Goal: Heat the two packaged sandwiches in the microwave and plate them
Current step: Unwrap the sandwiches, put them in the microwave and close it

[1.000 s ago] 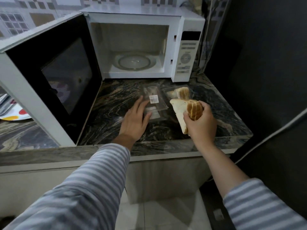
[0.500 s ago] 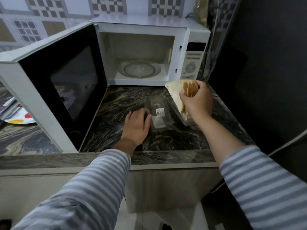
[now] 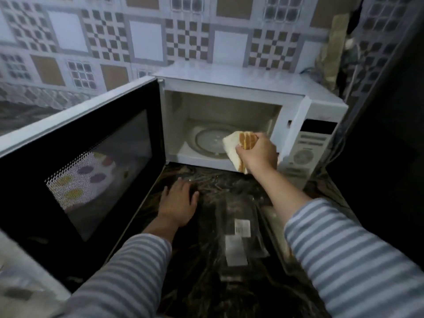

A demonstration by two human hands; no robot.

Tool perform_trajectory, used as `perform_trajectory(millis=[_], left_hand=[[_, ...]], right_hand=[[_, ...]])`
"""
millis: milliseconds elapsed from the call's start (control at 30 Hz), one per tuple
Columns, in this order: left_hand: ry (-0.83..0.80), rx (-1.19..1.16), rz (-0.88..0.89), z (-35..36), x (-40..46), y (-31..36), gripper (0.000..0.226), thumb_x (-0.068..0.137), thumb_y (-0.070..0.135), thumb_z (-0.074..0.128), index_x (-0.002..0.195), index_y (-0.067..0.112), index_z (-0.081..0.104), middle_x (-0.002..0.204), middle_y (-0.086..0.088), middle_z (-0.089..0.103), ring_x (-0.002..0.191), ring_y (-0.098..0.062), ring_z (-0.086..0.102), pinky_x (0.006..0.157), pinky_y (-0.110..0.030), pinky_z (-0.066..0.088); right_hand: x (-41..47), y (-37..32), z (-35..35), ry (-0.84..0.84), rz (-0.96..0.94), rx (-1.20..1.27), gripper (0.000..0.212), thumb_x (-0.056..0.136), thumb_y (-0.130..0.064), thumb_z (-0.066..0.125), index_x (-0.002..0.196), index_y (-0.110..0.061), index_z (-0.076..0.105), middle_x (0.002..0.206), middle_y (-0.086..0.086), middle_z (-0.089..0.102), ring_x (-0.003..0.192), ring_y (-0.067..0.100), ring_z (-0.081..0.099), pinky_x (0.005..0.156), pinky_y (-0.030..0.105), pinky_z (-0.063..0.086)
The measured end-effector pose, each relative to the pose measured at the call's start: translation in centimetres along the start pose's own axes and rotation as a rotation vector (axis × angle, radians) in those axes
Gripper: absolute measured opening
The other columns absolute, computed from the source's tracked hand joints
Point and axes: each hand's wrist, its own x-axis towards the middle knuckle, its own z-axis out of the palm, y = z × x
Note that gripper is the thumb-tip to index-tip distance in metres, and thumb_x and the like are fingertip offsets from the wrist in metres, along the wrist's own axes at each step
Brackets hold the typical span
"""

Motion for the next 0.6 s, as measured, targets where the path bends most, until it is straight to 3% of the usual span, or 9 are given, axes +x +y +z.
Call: perform_trajectory(millis=[167, 233, 300, 433, 600], left_hand=[[-0.006, 0.041, 0.033, 1.6, 4.1, -1.5, 0.058, 0.097, 0.049, 0.031, 0.148, 0.02, 0.029, 0.16, 0.002, 0.018, 0.147, -0.014, 0.013, 0.118, -0.04, 0.01], [-0.014, 0.074, 0.046, 2.2, 4.8, -2.0, 0.078, 0.084, 0.064, 0.013, 0.149, 0.024, 0.025, 0.16, 0.004, 0.017, 0.147, -0.012, 0.013, 0.119, -0.037, 0.009], [0.008, 0.077, 0.058, 2.5, 5.0, -2.4, 0.088, 0.074, 0.066, 0.002, 0.149, 0.027, 0.026, 0.159, 0.006, 0.02, 0.146, -0.012, 0.015, 0.119, -0.035, 0.009], [0.05, 0.04, 0.075, 2.6, 5.2, -2.6, 0.08, 0.078, 0.065, 0.01, 0.147, 0.03, 0.03, 0.157, 0.008, 0.024, 0.144, -0.011, 0.018, 0.119, -0.033, 0.01], [0.064, 0.025, 0.06, 2.8, 5.3, -2.8, 0.077, 0.079, 0.065, 0.014, 0.146, 0.03, 0.032, 0.156, 0.01, 0.023, 0.144, -0.008, 0.018, 0.119, -0.031, 0.006]], right_hand=[[5.1, -0.6, 6.0, -0.041, 0.003, -0.017, 0.043, 0.079, -0.035, 0.07, 0.115, -0.017, 0.055, 0.116, 0.009, 0.063, 0.106, 0.03, 0.059, 0.082, 0.035, 0.048], [7.0, -1.1, 7.9, -0.07, -0.014, -0.06, 0.043, 0.082, -0.036, 0.067, 0.115, -0.011, 0.057, 0.117, 0.013, 0.062, 0.111, 0.032, 0.058, 0.088, 0.037, 0.047], [9.0, -1.6, 9.5, -0.102, -0.035, -0.085, 0.043, 0.084, -0.037, 0.065, 0.115, -0.007, 0.061, 0.119, 0.015, 0.063, 0.112, 0.033, 0.058, 0.092, 0.036, 0.046], [11.4, -2.5, 12.0, -0.152, -0.073, -0.071, 0.047, 0.089, -0.035, 0.062, 0.127, -0.01, 0.052, 0.127, 0.013, 0.06, 0.116, 0.031, 0.056, 0.091, 0.031, 0.043], [12.0, -2.5, 15.0, -0.125, -0.146, -0.086, 0.051, 0.088, -0.039, 0.059, 0.126, -0.007, 0.05, 0.115, 0.016, 0.065, 0.108, 0.033, 0.062, 0.082, 0.034, 0.047]])
